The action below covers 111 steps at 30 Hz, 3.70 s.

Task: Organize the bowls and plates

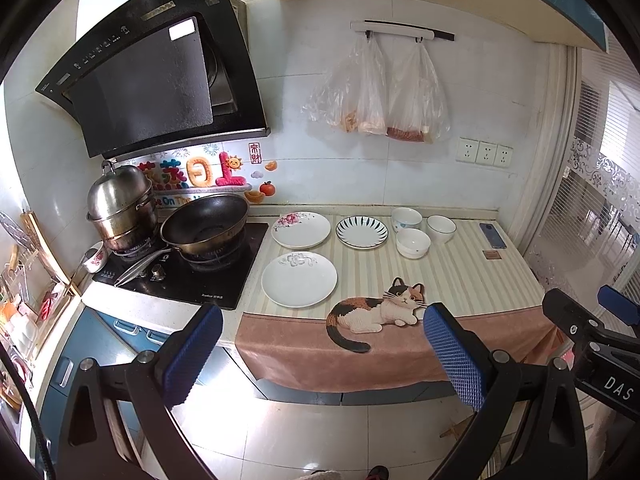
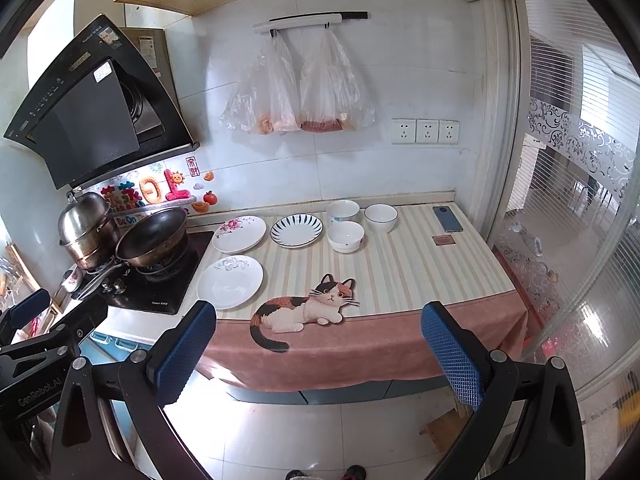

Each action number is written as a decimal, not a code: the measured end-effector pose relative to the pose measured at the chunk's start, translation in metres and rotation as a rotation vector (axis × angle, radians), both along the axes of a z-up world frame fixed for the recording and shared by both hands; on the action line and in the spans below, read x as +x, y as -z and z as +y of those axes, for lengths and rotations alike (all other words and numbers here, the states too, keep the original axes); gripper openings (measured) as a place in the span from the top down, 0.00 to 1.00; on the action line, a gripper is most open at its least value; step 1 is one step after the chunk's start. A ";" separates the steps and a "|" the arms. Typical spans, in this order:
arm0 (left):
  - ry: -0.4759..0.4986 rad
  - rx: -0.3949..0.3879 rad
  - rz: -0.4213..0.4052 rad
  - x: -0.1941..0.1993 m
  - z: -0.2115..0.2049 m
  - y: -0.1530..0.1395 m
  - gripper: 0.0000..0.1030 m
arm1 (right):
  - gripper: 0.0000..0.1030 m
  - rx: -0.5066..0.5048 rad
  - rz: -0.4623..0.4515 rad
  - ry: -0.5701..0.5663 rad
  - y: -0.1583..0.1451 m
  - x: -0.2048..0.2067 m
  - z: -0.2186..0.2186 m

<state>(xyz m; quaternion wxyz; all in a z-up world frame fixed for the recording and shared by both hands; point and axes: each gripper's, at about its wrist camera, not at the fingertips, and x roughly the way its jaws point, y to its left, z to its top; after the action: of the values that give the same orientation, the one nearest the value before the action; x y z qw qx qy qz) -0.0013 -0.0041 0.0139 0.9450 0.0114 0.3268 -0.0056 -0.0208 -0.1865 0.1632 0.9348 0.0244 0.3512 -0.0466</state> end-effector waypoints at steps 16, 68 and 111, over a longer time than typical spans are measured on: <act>0.006 -0.004 0.000 -0.002 -0.002 -0.011 0.00 | 0.00 0.007 0.002 0.003 -0.003 -0.008 -0.003; -0.019 0.021 -0.015 0.011 0.022 0.007 0.00 | 0.00 0.036 -0.018 -0.027 0.004 0.000 0.009; -0.097 -0.162 0.807 0.418 0.152 0.369 0.57 | 0.36 0.413 0.726 -0.324 0.448 0.503 0.070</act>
<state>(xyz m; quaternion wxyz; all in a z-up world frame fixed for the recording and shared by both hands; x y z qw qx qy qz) 0.4172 0.1476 -0.3556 0.7380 -0.0814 0.6699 0.0090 0.4820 -0.1170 -0.2850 0.7217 0.1371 0.6579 0.1660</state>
